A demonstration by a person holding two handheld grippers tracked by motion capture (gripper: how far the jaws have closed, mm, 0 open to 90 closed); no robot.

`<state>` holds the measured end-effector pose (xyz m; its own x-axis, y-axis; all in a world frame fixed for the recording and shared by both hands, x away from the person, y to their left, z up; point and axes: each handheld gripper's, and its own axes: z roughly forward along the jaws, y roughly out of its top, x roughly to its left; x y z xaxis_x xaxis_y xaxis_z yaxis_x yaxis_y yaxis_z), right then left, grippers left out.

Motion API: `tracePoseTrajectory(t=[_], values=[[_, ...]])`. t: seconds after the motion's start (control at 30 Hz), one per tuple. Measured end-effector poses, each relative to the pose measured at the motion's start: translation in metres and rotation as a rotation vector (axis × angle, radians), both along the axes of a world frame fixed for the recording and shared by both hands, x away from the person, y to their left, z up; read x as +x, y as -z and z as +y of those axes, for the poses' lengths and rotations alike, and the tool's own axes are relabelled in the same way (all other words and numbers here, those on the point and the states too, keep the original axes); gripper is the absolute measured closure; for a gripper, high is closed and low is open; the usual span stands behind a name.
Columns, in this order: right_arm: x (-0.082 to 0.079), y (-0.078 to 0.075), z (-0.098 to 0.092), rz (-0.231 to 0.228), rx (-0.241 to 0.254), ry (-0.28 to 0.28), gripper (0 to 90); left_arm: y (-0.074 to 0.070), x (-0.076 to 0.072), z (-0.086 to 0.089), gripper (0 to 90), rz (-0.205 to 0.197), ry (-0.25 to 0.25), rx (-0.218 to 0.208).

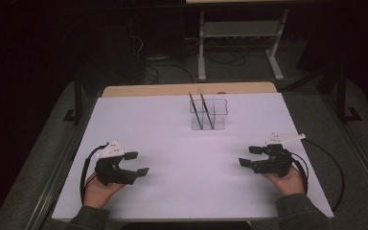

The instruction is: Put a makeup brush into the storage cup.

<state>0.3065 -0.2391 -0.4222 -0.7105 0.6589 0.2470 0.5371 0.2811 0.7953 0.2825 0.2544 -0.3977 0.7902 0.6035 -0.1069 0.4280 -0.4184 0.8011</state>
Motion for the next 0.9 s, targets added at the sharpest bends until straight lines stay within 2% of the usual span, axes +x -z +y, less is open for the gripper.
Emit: tracePoseTrajectory(t=[0.47, 0.53, 0.63, 0.7, 0.73, 0.9], values=[[-0.008, 0.005, -0.004, -0.01, 0.017, 0.01, 26.0, 0.008, -0.003, -0.001, 24.1, 0.024, 0.011, 0.009], [-0.01, 0.005, -0.005, -0.012, 0.02, 0.007, 25.9, 0.009, -0.003, -0.002, 24.1, 0.028, 0.015, 0.021], [-0.012, 0.007, -0.006, -0.013, 0.019, 0.01, 25.8, 0.009, -0.003, -0.003, 24.1, 0.022, 0.02, 0.027], [-0.015, 0.009, -0.008, -0.022, 0.0, 0.027, 25.5, 0.01, -0.004, -0.004, 23.8, 0.027, 0.016, 0.023], [-0.015, 0.01, -0.009, -0.023, 0.005, 0.033, 25.3, 0.011, -0.004, -0.004, 23.8, 0.025, 0.026, 0.034], [-0.015, 0.012, -0.011, -0.016, -0.001, 0.042, 24.1, 0.012, -0.002, -0.005, 23.5, 0.03, 0.034, 0.035]])
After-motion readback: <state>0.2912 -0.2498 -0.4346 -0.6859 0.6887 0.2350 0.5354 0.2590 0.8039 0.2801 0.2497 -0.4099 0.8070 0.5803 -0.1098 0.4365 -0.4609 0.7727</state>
